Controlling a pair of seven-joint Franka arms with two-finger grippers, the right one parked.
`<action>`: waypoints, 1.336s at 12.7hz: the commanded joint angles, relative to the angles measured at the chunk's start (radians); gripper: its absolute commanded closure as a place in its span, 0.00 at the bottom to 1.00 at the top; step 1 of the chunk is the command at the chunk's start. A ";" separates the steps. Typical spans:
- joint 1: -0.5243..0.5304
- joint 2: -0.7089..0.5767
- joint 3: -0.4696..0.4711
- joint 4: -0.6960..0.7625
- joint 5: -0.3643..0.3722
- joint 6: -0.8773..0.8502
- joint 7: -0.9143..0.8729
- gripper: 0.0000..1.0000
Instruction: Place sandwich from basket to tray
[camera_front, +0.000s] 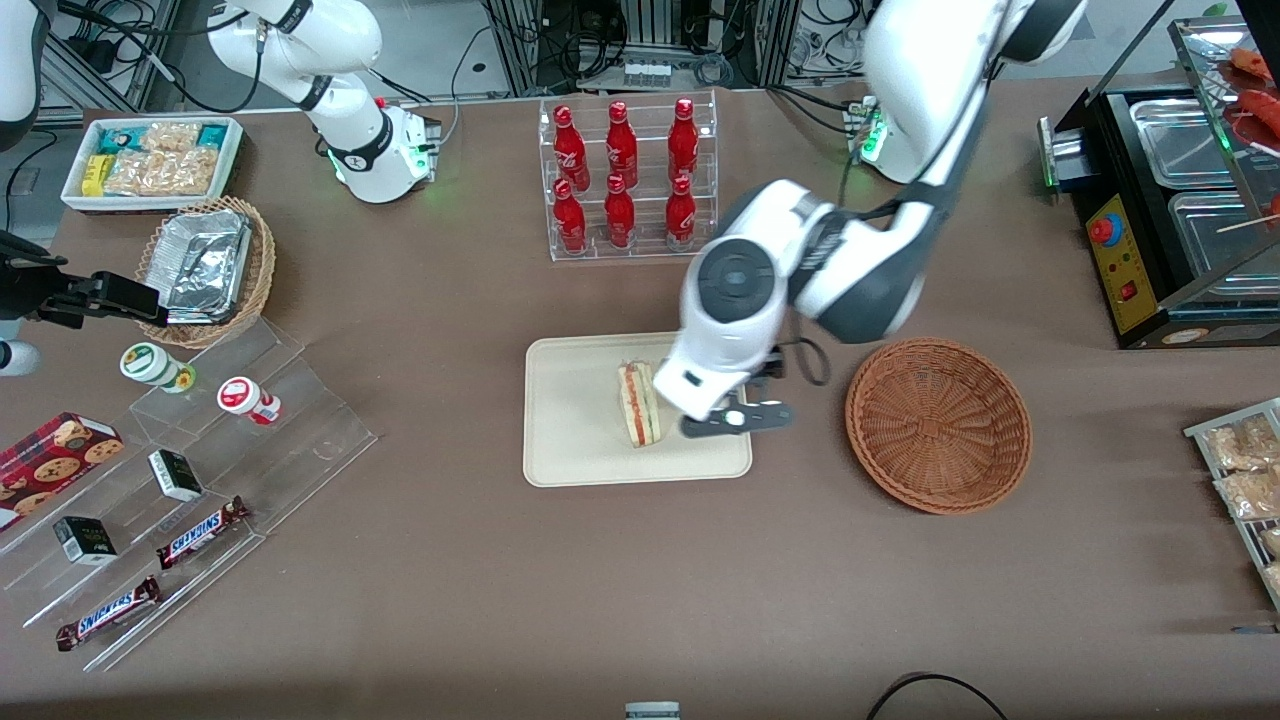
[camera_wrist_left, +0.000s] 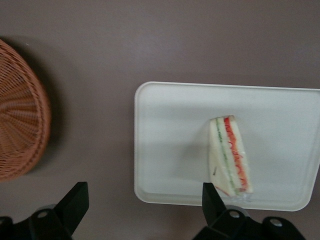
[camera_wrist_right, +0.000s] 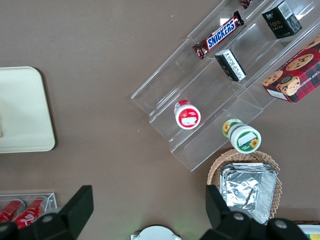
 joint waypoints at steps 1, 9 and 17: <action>0.078 -0.139 -0.006 -0.148 -0.015 -0.004 0.110 0.00; 0.296 -0.340 -0.006 -0.297 -0.050 -0.103 0.442 0.00; 0.475 -0.483 -0.012 -0.296 -0.049 -0.292 0.671 0.00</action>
